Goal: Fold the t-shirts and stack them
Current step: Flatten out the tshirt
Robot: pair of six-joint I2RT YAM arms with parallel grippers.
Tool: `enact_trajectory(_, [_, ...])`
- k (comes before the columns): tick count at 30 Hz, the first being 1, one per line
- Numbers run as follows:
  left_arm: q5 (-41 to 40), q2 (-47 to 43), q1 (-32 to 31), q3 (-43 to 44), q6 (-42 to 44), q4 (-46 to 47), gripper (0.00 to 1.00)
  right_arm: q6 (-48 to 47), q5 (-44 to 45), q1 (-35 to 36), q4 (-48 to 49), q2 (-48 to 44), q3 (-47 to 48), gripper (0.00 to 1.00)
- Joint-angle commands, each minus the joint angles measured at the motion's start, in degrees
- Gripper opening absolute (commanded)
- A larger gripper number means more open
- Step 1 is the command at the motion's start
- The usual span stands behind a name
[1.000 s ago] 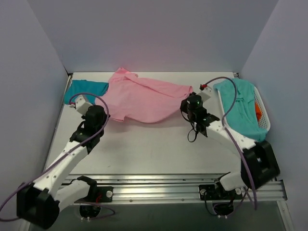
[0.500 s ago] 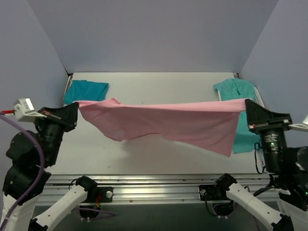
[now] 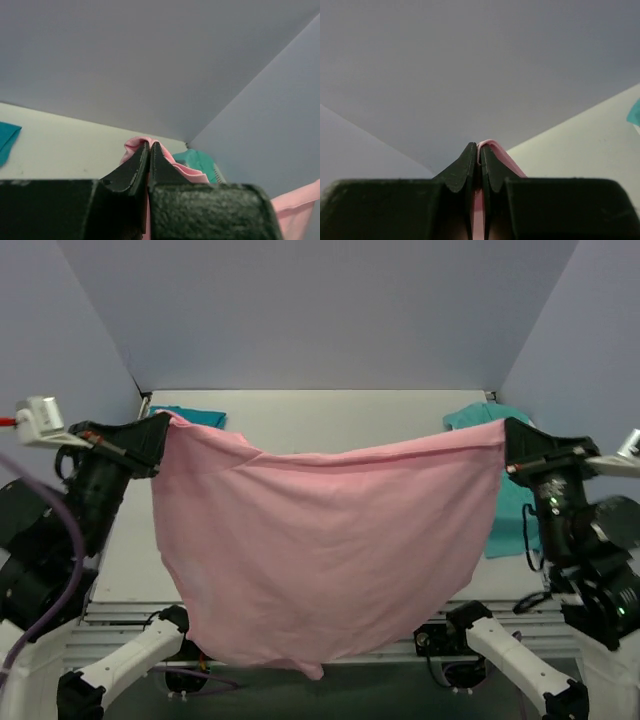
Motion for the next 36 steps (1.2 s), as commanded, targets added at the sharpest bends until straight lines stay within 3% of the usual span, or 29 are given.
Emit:
enact_trajectory(1, [-2.11, 5.87, 0.25, -5.32, 2.74, 4.59, 0.02, -0.12, 0.96, -0.15, 6.09, 8.3, -6.95, 0.0])
enact_trajectory(5, [-1.25, 14.02, 1.65, -9.89, 4.23, 9.51, 0.02, 0.76, 1.75, -0.15, 12.7, 16.65, -14.61, 0.0])
enact_trajectory(10, [14.02, 26.51, 12.1, -15.96, 3.01, 23.57, 0.02, 1.12, 6.5, -0.42, 22.54, 31.41, -20.33, 0.0])
enact_trajectory(13, [16.08, 39.33, 15.18, -15.01, 4.75, 30.69, 0.02, 1.46, 6.94, -1.91, 27.64, 43.17, -20.43, 0.0])
enact_trajectory(16, [18.45, 59.06, 16.42, -8.17, 8.61, 35.62, 0.02, 1.99, 5.46, -3.84, 32.21, 57.5, -16.31, 0.0])
enact_trajectory(23, [21.09, 88.47, 18.71, 18.44, 12.85, 34.32, 0.02, 0.77, 1.51, -7.62, 37.75, 91.67, 6.18, 0.0])
enact_trajectory(24, [20.04, 91.19, 18.79, 26.4, 12.85, 32.57, 0.05, 0.76, 0.45, -8.67, 37.59, 94.16, 11.86, 0.12])
enact_trajectory(25, [18.9, 96.35, 19.32, 30.83, 12.76, 26.29, 0.29, 1.29, -1.21, -9.11, 37.5, 98.36, 14.53, 0.3])
enact_trajectory(26, [18.63, 98.58, 19.5, 35.14, 12.59, 23.96, 0.46, 1.81, -1.84, -9.64, 36.63, 99.97, 16.91, 0.51])
enact_trajectory(27, [17.41, 100.43, 19.76, 38.57, 12.41, 22.2, 0.61, 2.34, -1.76, -10.08, 35.92, 100.94, 19.19, 0.64])
enact_trajectory(28, [16.96, 102.19, 20.02, 42.87, 11.71, 19.92, 0.71, 2.61, -1.32, -10.61, 35.39, 101.48, 21.56, 0.86])
enact_trajectory(29, [16.69, 102.12, 20.55, 43.09, 11.44, 20.33, 0.96, 2.7, -0.62, -10.61, 35.65, 101.31, 22.02, 0.97])
enact_trajectory(36, [8.97, 94.04, 22.57, 36.85, 10.12, 25.43, 0.94, -0.99, 6.59, -10.17, 33.19, 93.4, 21.07, 1.0])
